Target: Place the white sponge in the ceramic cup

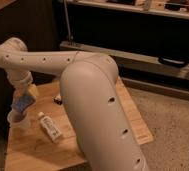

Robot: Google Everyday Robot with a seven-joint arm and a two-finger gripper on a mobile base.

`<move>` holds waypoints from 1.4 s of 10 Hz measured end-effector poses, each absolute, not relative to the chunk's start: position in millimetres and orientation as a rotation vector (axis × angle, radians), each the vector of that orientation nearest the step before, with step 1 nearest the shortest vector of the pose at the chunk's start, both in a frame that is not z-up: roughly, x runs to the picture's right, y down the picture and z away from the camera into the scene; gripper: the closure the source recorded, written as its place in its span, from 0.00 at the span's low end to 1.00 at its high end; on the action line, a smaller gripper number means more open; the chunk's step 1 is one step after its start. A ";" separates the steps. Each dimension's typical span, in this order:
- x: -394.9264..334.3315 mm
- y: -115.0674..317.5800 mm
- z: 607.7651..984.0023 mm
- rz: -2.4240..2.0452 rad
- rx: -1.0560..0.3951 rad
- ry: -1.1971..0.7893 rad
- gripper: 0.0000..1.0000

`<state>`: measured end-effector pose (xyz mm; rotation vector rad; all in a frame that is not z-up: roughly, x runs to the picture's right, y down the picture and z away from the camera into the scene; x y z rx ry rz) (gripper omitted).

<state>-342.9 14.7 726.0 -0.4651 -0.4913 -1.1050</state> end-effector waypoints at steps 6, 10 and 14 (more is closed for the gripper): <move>-368.7 28.1 715.9 -1.125 -0.500 -0.450 1.00; -357.7 32.7 720.4 -1.091 -0.520 -0.403 1.00; -344.3 32.7 721.3 -1.063 -0.511 -0.380 1.00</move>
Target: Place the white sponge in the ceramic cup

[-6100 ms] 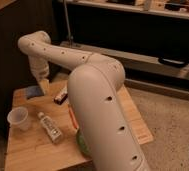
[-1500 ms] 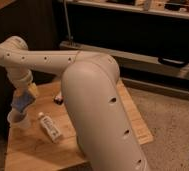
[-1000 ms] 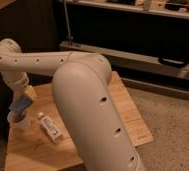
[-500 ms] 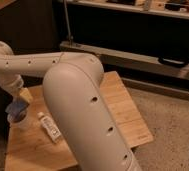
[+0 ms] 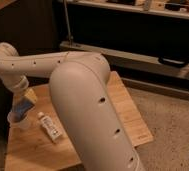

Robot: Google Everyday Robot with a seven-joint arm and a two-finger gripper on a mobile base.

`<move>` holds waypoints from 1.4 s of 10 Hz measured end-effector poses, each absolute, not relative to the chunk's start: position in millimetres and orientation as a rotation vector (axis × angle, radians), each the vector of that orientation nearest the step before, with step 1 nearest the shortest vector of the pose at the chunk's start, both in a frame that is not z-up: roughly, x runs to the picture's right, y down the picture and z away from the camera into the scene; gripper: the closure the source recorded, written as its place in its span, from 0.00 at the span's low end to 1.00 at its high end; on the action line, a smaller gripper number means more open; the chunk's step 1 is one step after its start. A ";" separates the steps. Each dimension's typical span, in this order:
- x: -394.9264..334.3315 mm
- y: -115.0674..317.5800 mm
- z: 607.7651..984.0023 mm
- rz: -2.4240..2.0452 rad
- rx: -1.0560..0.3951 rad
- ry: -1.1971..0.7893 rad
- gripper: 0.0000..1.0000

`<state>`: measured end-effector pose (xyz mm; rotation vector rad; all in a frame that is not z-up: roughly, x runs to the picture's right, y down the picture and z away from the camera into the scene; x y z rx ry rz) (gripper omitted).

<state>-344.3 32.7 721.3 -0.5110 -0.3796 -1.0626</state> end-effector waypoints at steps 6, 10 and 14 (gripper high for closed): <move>-372.2 22.3 717.8 -1.120 -0.475 -0.409 1.00; -370.4 25.4 721.0 -1.134 -0.501 -0.388 1.00; -365.3 32.8 722.6 -1.161 -0.542 -0.316 1.00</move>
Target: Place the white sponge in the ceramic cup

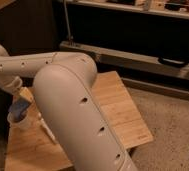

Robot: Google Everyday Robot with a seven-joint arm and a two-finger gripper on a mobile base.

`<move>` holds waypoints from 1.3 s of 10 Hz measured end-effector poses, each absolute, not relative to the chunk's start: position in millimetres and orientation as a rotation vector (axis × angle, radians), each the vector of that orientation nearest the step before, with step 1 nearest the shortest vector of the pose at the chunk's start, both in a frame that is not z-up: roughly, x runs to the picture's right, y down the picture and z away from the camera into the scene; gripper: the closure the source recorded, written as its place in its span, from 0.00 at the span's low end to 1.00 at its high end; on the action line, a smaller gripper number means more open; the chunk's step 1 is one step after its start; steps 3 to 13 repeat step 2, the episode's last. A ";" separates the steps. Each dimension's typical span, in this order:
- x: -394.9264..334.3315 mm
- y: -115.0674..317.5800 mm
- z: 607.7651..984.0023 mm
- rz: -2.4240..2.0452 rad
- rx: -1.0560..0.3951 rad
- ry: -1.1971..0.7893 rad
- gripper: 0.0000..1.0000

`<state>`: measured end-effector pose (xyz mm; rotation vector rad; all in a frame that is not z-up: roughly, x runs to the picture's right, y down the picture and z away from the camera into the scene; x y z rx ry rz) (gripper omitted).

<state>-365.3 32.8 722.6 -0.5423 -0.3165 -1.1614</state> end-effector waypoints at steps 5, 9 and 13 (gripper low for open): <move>-355.4 31.3 727.5 -1.171 -0.534 -0.266 1.00; -355.4 31.3 727.5 -1.171 -0.534 -0.266 1.00; -355.4 31.3 727.5 -1.171 -0.534 -0.266 1.00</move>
